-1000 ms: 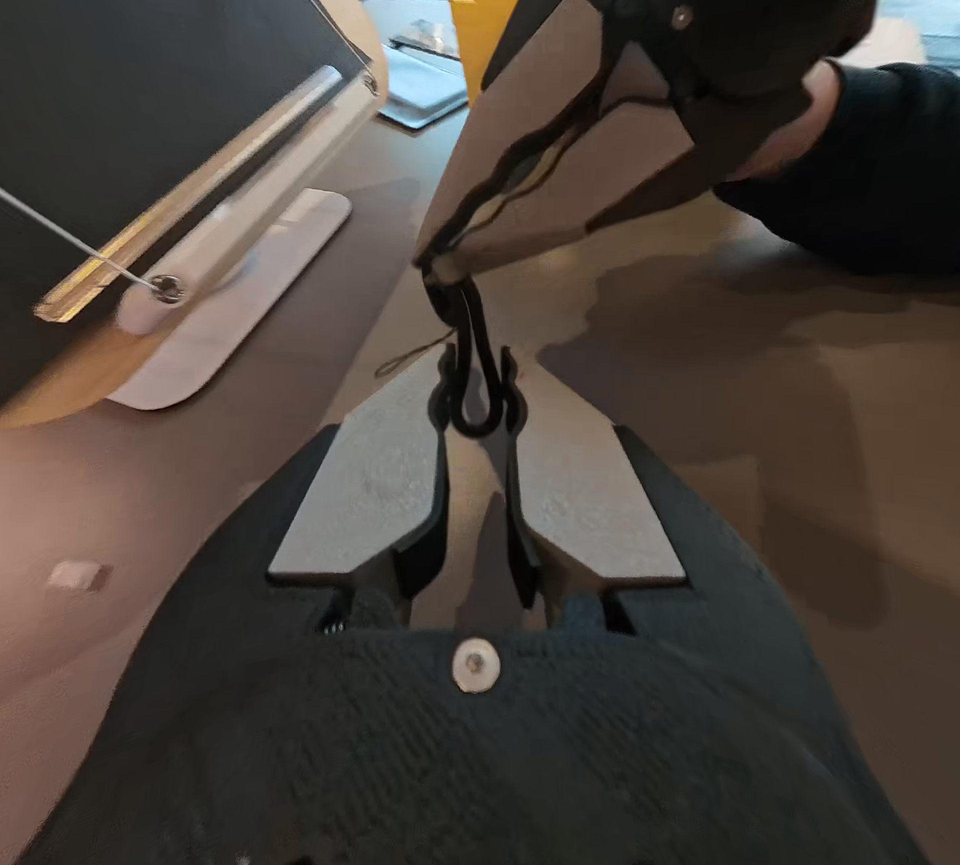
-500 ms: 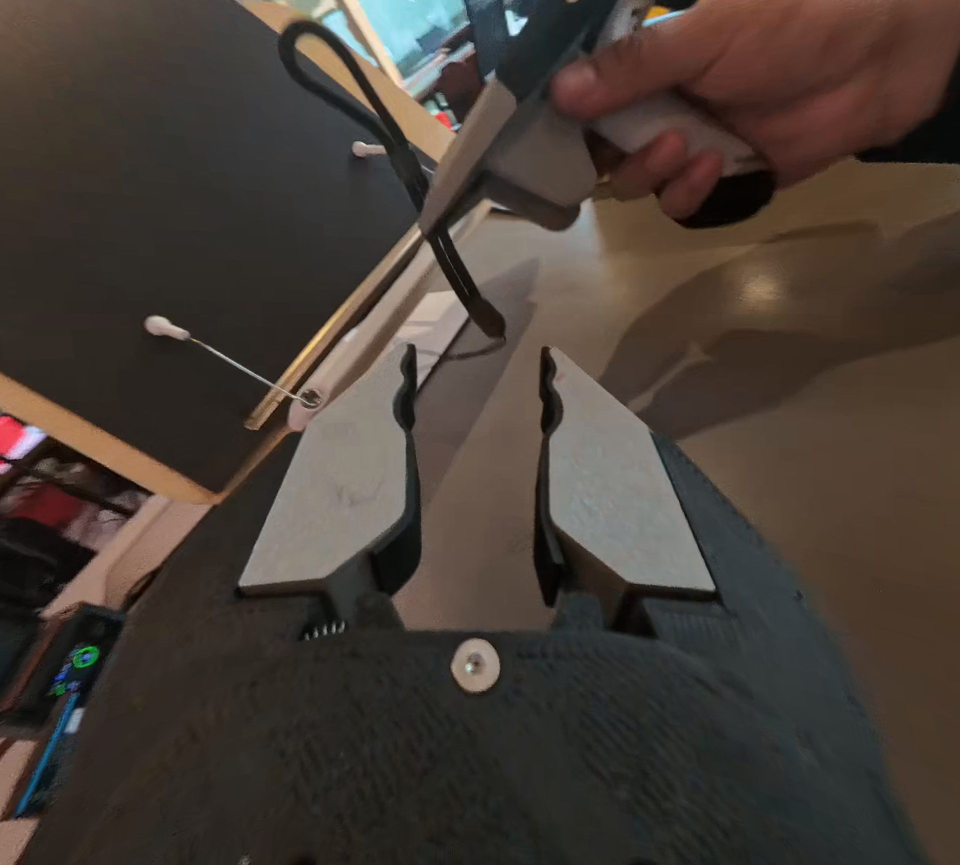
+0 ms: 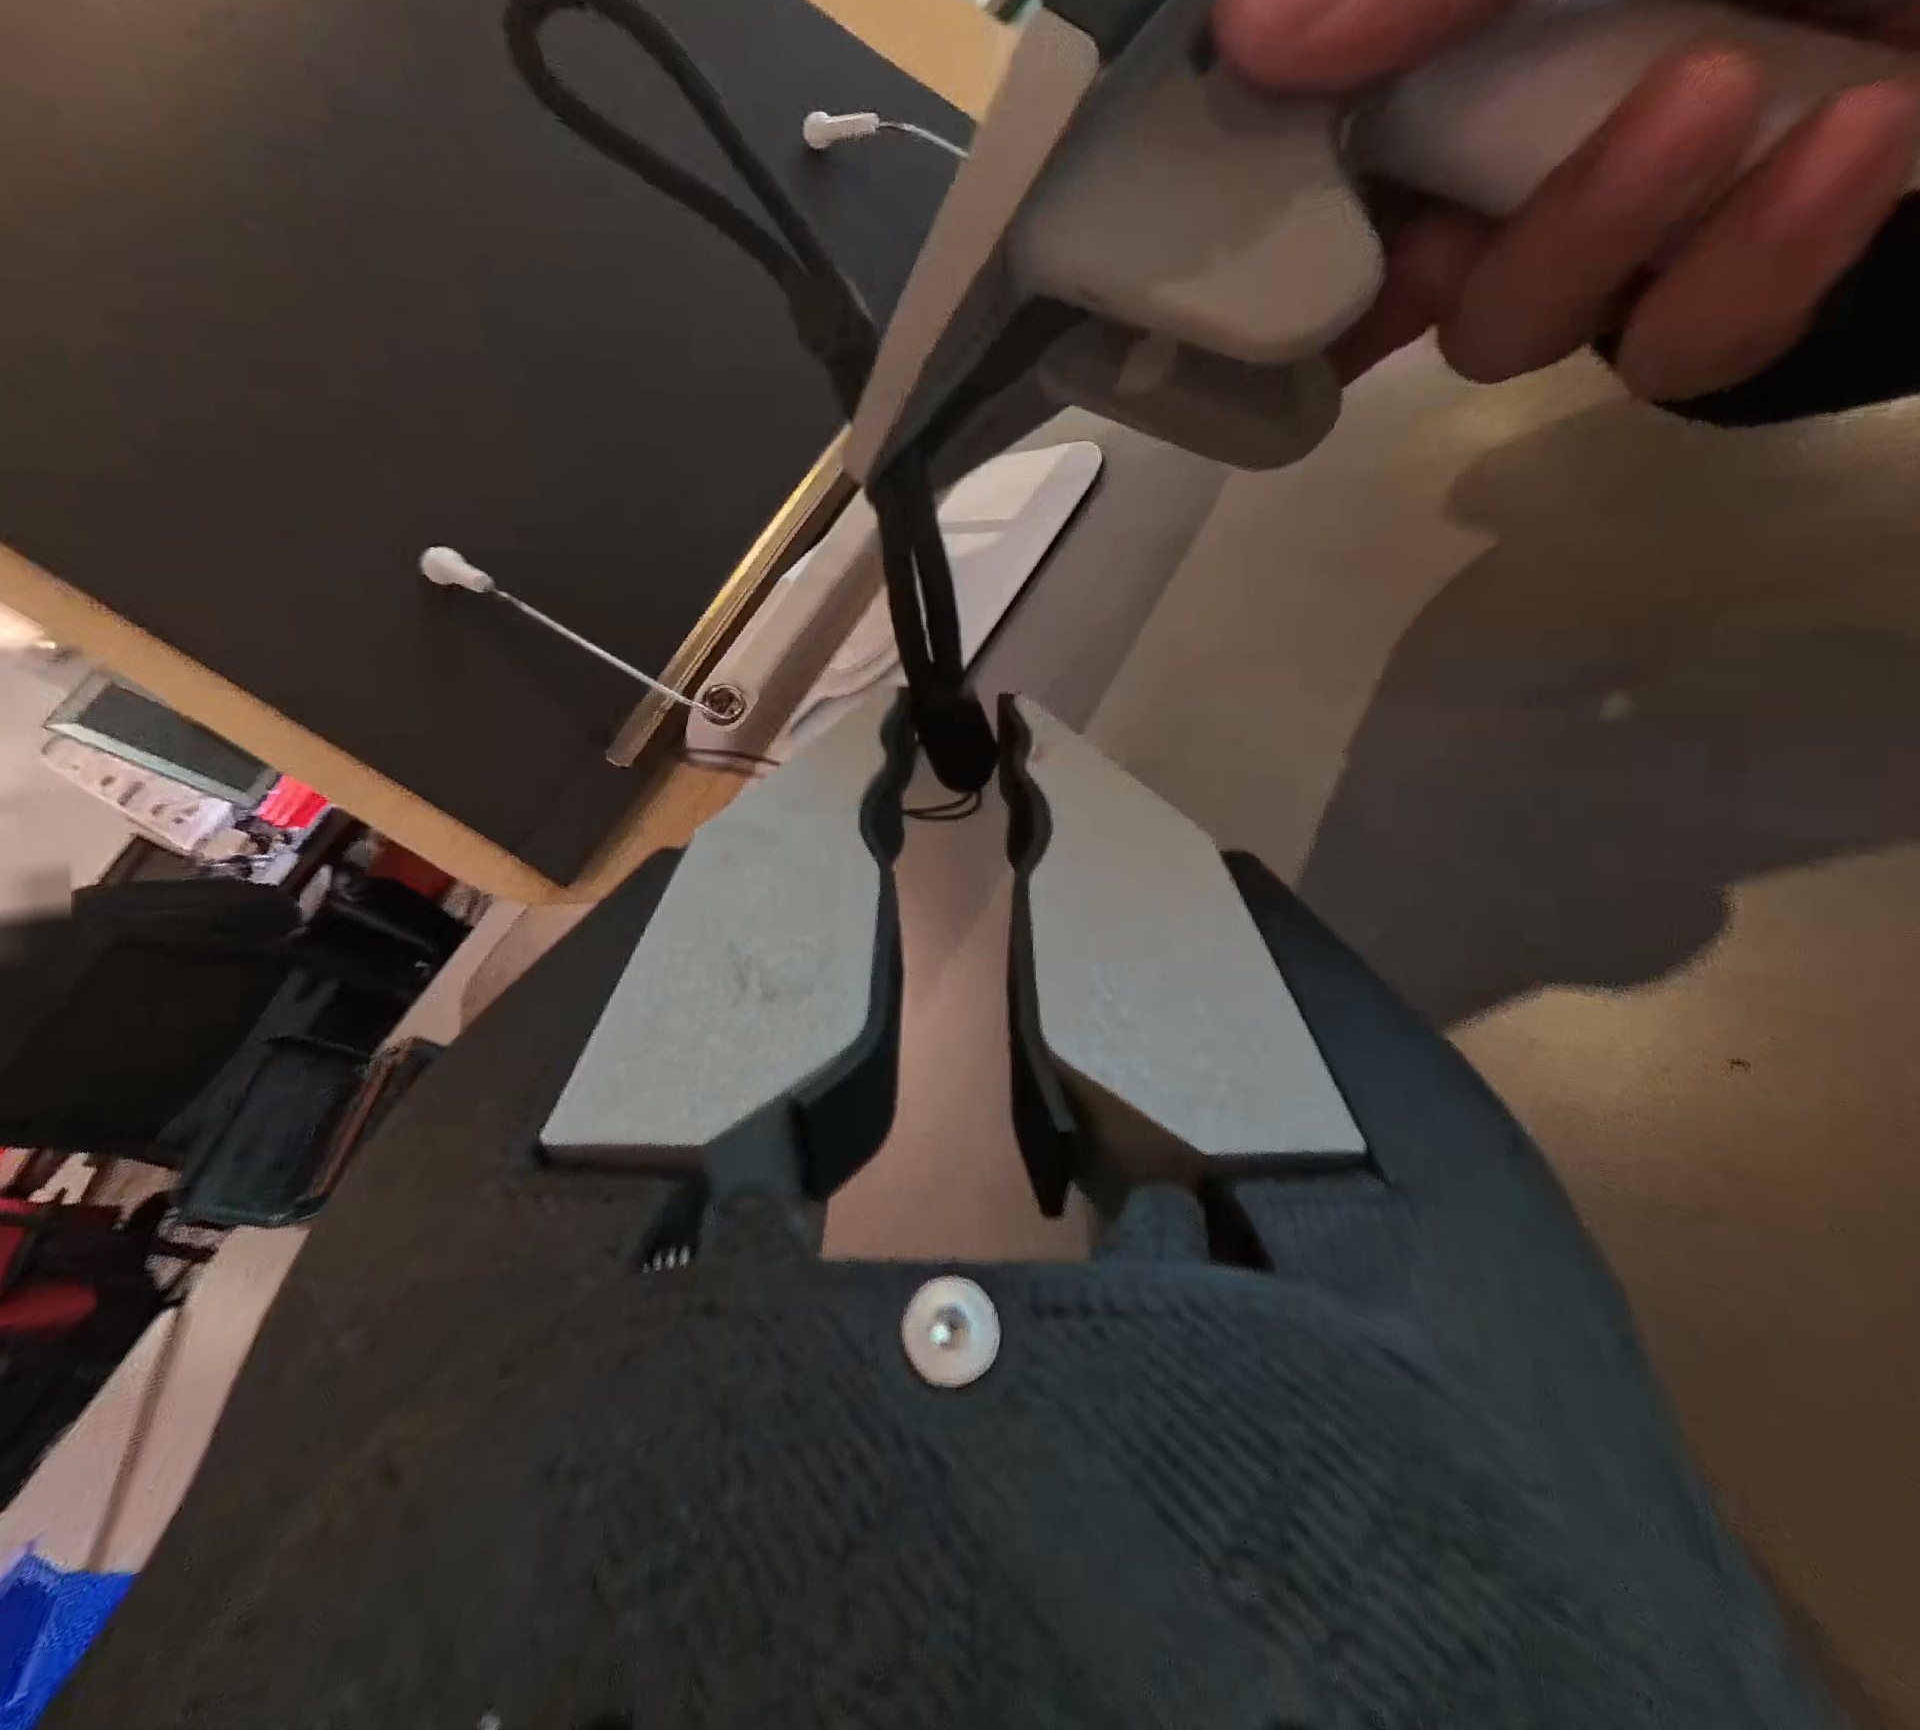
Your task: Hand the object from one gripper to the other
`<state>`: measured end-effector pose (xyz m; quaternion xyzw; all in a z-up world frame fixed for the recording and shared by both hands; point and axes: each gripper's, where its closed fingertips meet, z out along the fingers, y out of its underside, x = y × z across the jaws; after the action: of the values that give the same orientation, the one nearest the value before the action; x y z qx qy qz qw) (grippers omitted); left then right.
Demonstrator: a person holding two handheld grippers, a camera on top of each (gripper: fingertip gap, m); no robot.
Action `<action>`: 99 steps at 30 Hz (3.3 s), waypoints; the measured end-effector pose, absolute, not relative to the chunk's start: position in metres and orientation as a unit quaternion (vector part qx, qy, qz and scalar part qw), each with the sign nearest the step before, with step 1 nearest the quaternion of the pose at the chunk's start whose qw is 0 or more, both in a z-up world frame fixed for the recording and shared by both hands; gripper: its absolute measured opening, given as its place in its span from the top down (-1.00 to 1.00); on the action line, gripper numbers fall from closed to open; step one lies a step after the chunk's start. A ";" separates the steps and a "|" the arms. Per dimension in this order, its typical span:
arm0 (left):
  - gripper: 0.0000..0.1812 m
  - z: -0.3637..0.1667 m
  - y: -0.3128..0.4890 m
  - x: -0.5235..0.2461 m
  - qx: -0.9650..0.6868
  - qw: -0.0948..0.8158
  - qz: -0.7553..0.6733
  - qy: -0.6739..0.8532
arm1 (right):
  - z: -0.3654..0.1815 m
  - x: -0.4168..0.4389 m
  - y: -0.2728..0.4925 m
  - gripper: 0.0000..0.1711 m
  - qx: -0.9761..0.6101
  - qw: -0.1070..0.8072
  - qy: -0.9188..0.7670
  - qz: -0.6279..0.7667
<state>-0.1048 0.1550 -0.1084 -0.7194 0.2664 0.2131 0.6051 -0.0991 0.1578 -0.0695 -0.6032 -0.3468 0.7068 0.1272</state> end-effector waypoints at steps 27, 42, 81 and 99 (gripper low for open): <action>0.90 -0.098 0.145 -0.099 -0.748 0.626 0.008 0.219 | -0.113 -0.096 0.159 1.00 -0.506 0.418 -0.695 0.293; 0.52 -0.106 0.148 -0.077 -0.746 0.630 -0.013 0.215 | -0.052 -0.095 0.165 1.00 -0.555 0.229 -0.381 0.703; 0.69 -0.108 0.147 -0.109 -0.769 0.610 -0.042 0.187 | -0.088 -0.092 0.184 1.00 -0.597 0.357 -0.548 0.465; 0.94 -0.109 0.148 -0.070 -0.751 0.623 -0.056 0.213 | -0.050 -0.100 0.136 1.00 -0.526 0.229 -0.443 0.689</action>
<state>-0.0695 0.1479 -0.1085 -0.7508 0.2134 -0.0559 0.6226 -0.0997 0.1363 -0.0502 -0.5260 -0.4433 0.6886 0.2294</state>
